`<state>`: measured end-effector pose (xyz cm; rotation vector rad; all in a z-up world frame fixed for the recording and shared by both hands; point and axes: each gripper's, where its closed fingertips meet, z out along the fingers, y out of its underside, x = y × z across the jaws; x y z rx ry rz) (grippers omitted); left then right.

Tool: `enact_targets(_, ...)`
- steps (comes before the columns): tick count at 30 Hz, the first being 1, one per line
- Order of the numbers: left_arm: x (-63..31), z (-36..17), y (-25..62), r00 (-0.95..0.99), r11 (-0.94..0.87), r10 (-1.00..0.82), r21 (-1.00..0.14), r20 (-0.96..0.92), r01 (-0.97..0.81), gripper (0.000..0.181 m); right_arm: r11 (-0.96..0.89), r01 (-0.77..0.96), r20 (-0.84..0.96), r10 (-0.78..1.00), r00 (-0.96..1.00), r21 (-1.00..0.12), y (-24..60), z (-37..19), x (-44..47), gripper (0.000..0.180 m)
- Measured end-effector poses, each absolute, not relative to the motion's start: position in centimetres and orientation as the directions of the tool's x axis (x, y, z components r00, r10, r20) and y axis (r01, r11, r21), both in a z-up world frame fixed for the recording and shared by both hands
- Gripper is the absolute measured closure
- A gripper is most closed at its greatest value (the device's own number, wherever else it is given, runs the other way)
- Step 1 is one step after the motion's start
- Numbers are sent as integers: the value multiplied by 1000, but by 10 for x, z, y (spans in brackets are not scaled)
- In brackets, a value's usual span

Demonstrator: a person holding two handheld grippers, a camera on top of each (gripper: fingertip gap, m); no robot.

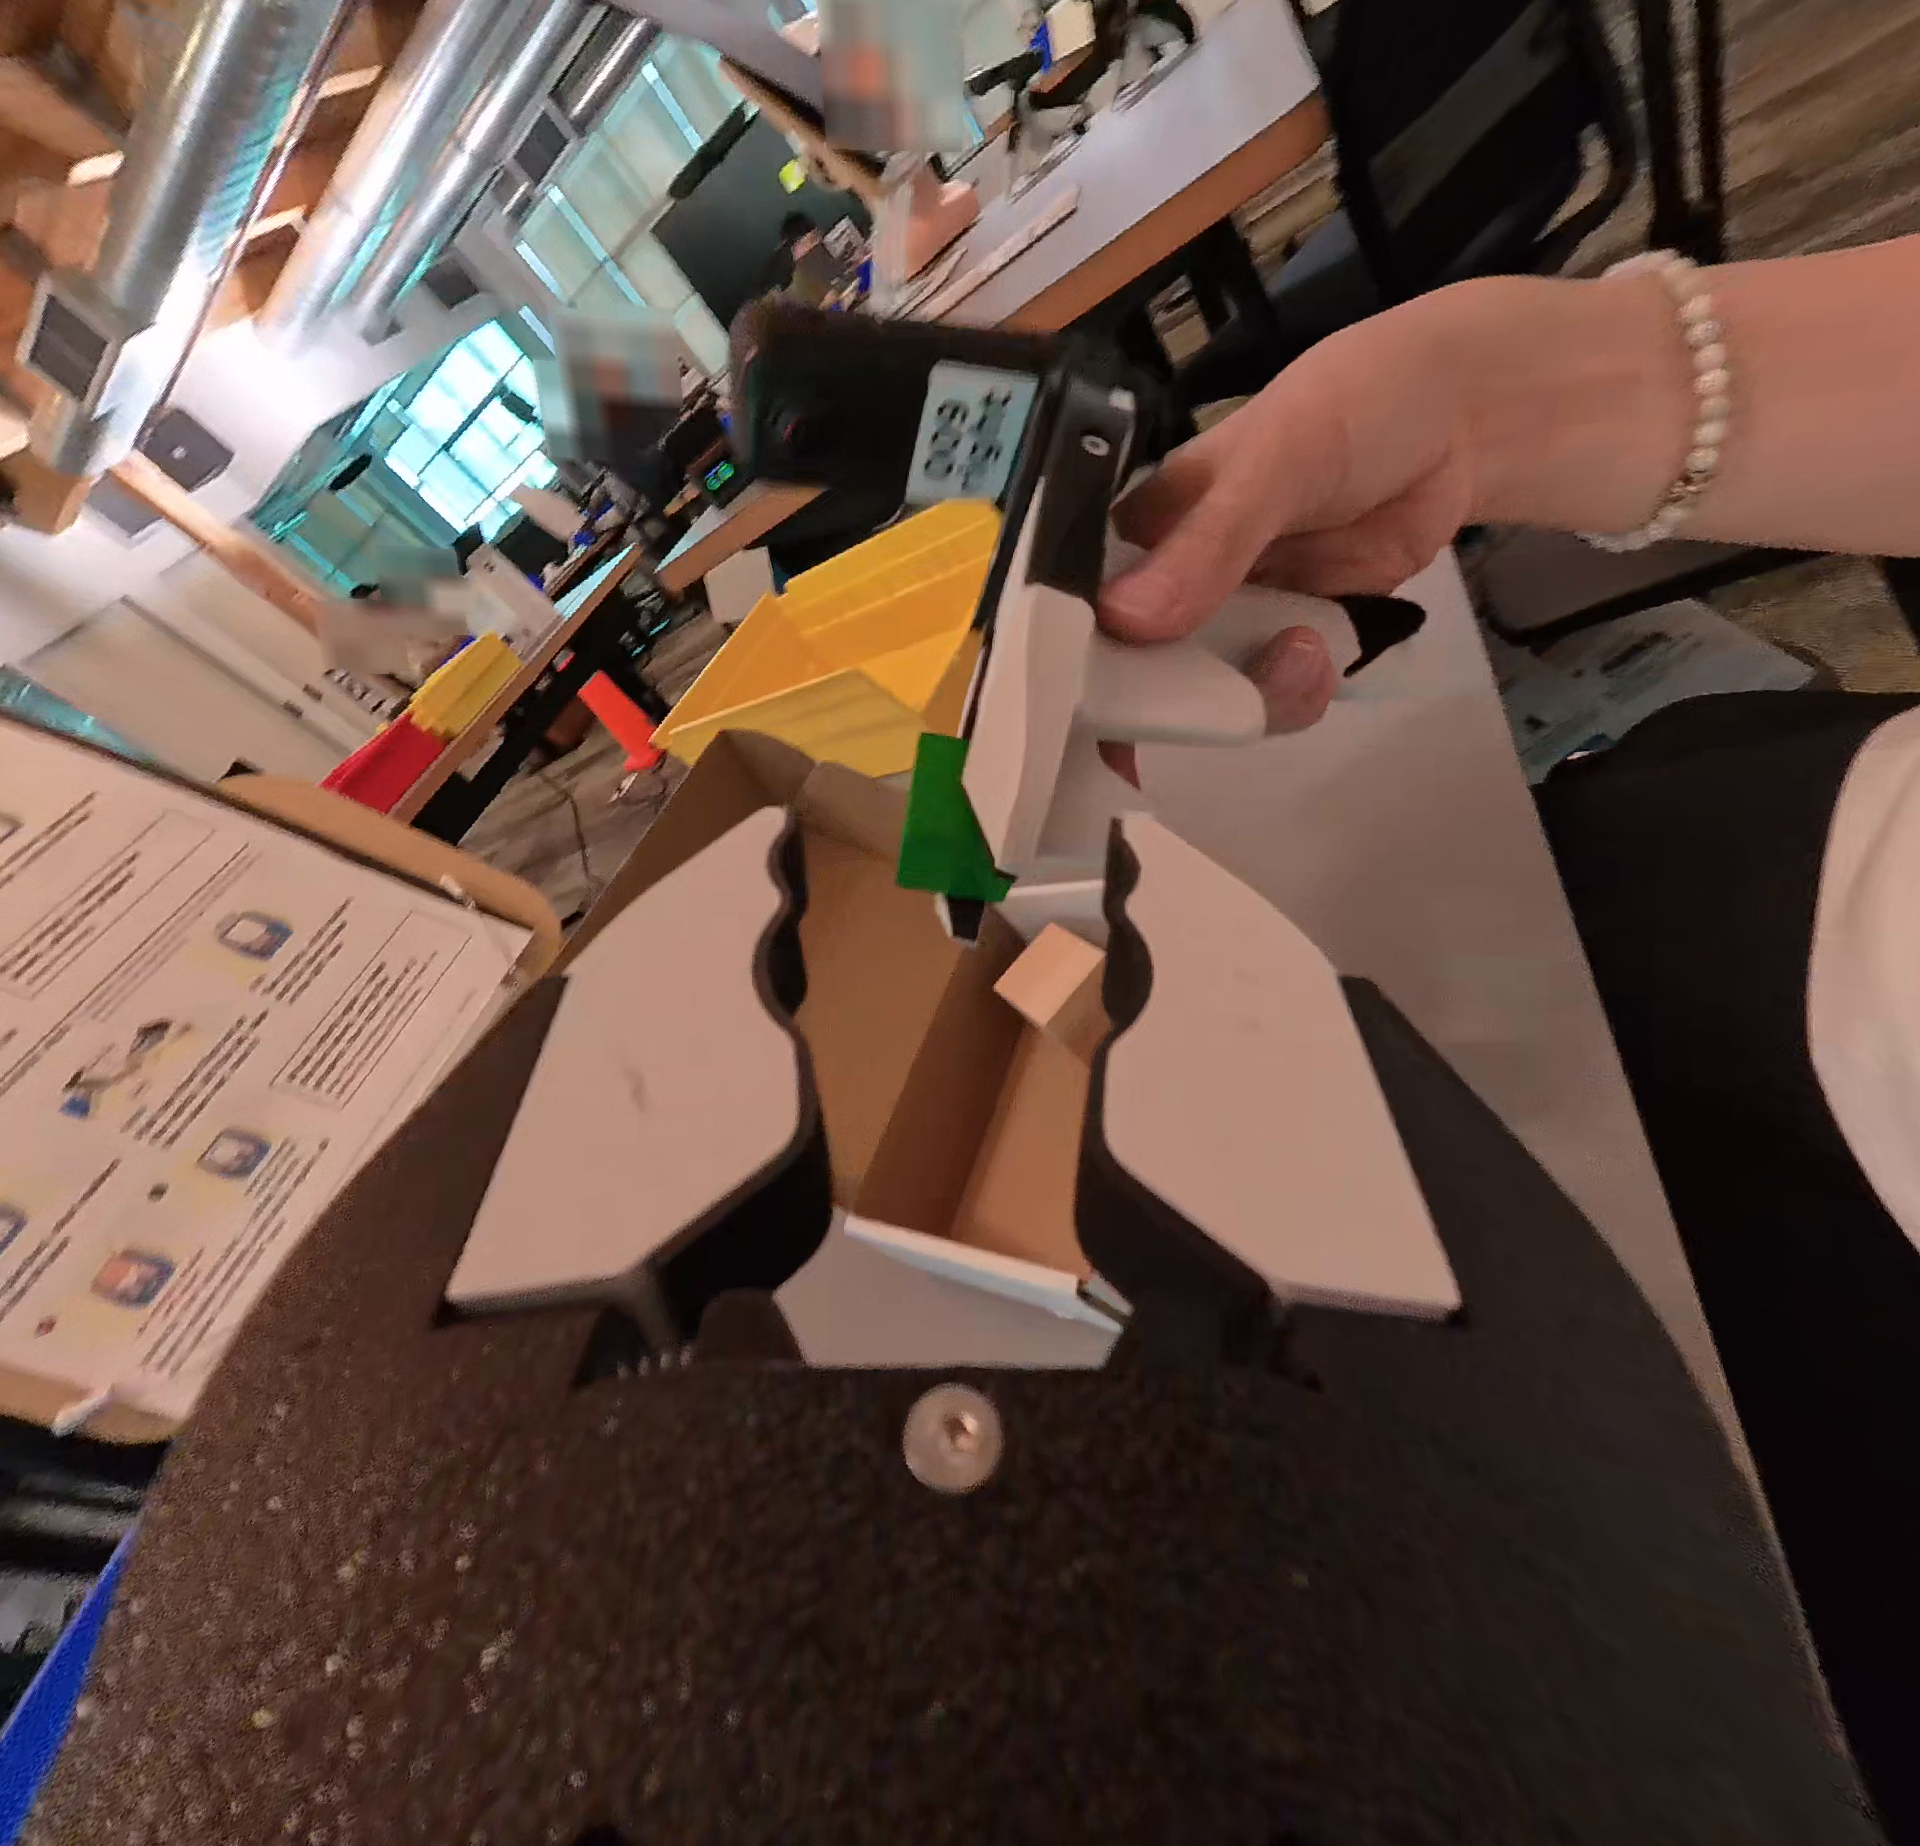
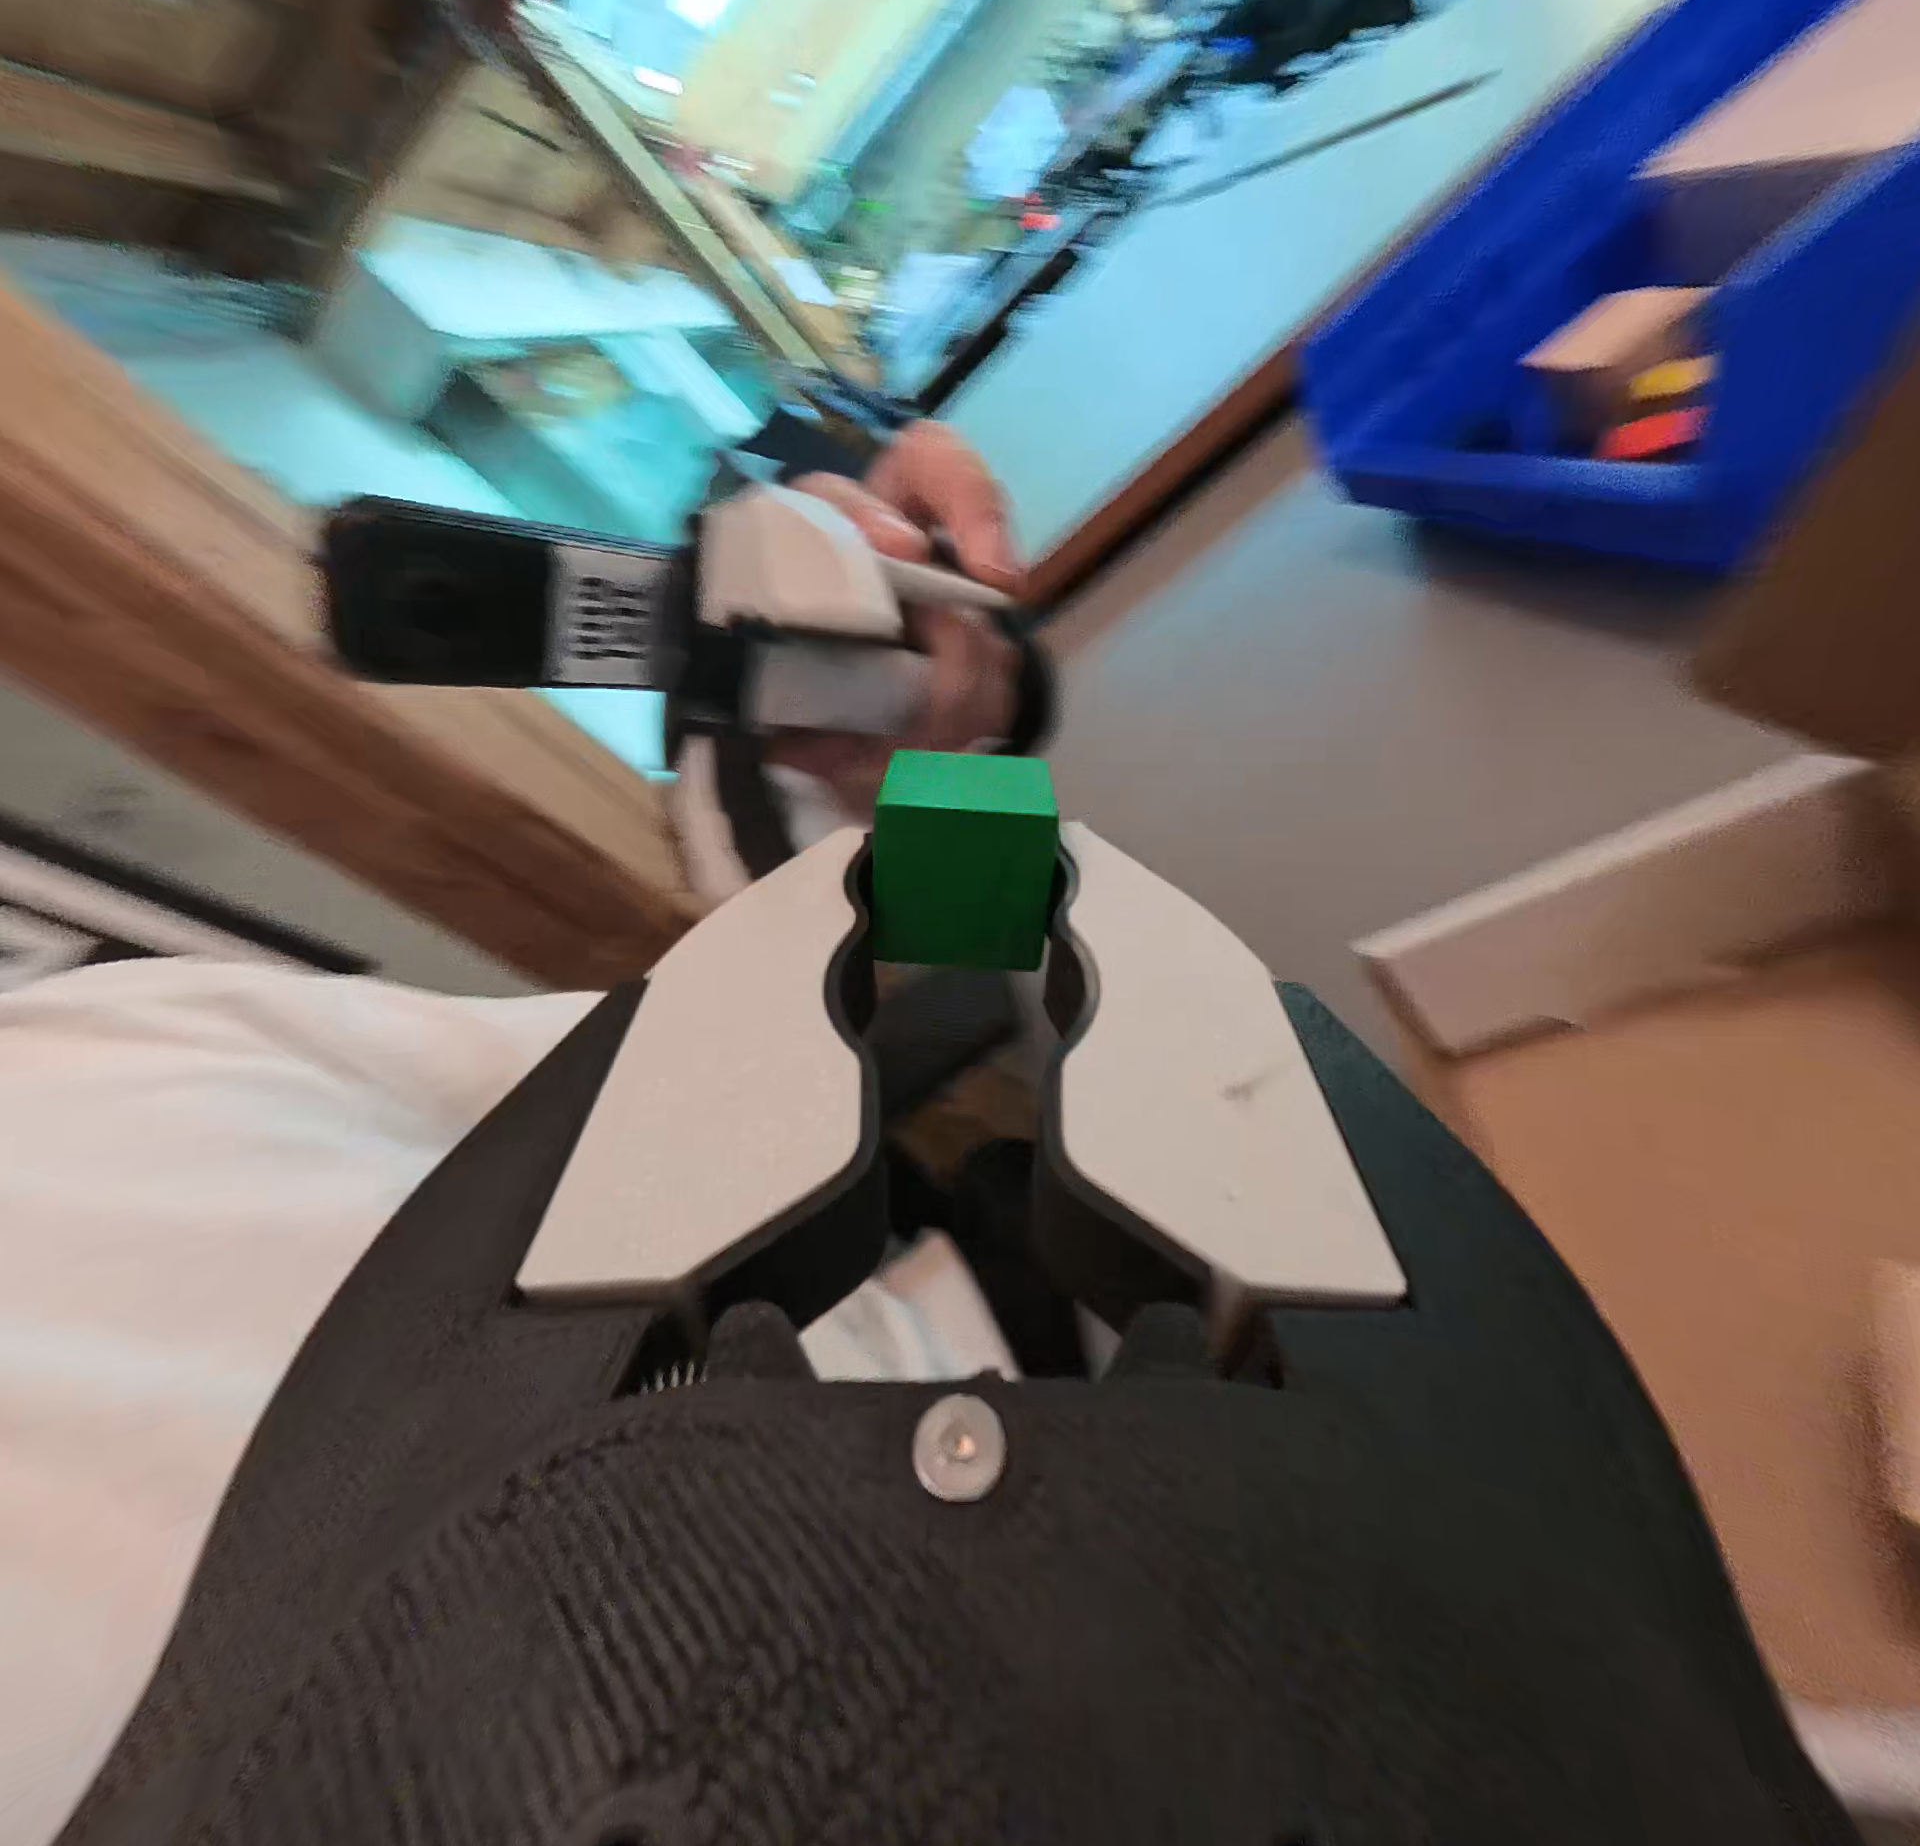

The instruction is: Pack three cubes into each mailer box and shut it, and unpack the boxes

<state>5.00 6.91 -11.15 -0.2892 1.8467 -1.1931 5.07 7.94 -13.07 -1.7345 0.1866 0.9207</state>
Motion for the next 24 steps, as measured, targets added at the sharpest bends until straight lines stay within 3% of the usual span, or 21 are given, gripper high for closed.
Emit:
enact_targets(1, 52, -111, 76, -556, 512, -626, -826, -547, 237, 125, -390, -498, -603, 217, 768, -775, 80, -142, 66, 151)
enact_targets(4, 60, -108, 103, -471, 521, -700, -835, -537, 177, 131, -534, -306, -327, -57, 943, -789, 72, -183, 112, 151)
enact_targets(8, 71, -115, 156, -317, 518, -814, -855, -487, -17, 138, -725, -120, -101, -70, 992, -678, 76, -224, 123, 150)
enact_targets(11, 71, -116, 208, -123, 360, -931, -917, -343, -174, 142, -818, -34, 35, -66, 997, -574, 79, -249, 135, 150)
enact_targets(14, 62, -121, 257, 80, 78, -992, -969, -99, -236, 149, -858, -6, 90, -61, 994, -514, 84, -261, 140, 150)
enact_targets(17, 53, -137, 282, 137, -121, -987, -955, 87, -270, 149, -891, 22, 143, -49, 988, -454, 85, -272, 144, 150)
enact_targets(22, 46, -163, 301, 178, -186, -976, -914, 128, -361, 149, -887, 41, 117, -15, 993, -459, 87, -280, 135, 149)
enact_targets(24, 48, -173, 303, 177, -190, -976, -893, 127, -407, 149, -860, 26, 75, -14, 997, -510, 89, -276, 130, 134)
